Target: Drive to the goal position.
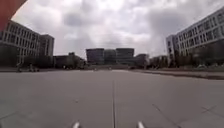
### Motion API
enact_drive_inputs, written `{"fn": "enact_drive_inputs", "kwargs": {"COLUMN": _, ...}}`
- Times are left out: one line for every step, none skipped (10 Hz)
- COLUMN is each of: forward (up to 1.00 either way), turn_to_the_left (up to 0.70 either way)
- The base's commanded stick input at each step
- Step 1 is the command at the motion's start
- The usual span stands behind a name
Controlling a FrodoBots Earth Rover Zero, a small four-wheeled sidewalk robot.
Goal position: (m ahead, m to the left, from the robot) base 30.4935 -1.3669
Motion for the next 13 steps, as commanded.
{"fn": "enact_drive_inputs", "kwargs": {"forward": 0.6, "turn_to_the_left": 0.05}}
{"fn": "enact_drive_inputs", "kwargs": {"forward": 0.6, "turn_to_the_left": 0.12}}
{"fn": "enact_drive_inputs", "kwargs": {"forward": 0.6, "turn_to_the_left": 0.15}}
{"fn": "enact_drive_inputs", "kwargs": {"forward": 0.6, "turn_to_the_left": 0.15}}
{"fn": "enact_drive_inputs", "kwargs": {"forward": 0.6, "turn_to_the_left": 0.14}}
{"fn": "enact_drive_inputs", "kwargs": {"forward": 0.6, "turn_to_the_left": 0.13}}
{"fn": "enact_drive_inputs", "kwargs": {"forward": 0.6, "turn_to_the_left": 0.07}}
{"fn": "enact_drive_inputs", "kwargs": {"forward": 0.6, "turn_to_the_left": 0.0}}
{"fn": "enact_drive_inputs", "kwargs": {"forward": 0.6, "turn_to_the_left": 0.0}}
{"fn": "enact_drive_inputs", "kwargs": {"forward": 0.6, "turn_to_the_left": 0.0}}
{"fn": "enact_drive_inputs", "kwargs": {"forward": 0.6, "turn_to_the_left": 0.0}}
{"fn": "enact_drive_inputs", "kwargs": {"forward": 0.6, "turn_to_the_left": 0.0}}
{"fn": "enact_drive_inputs", "kwargs": {"forward": 0.6, "turn_to_the_left": 0.0}}
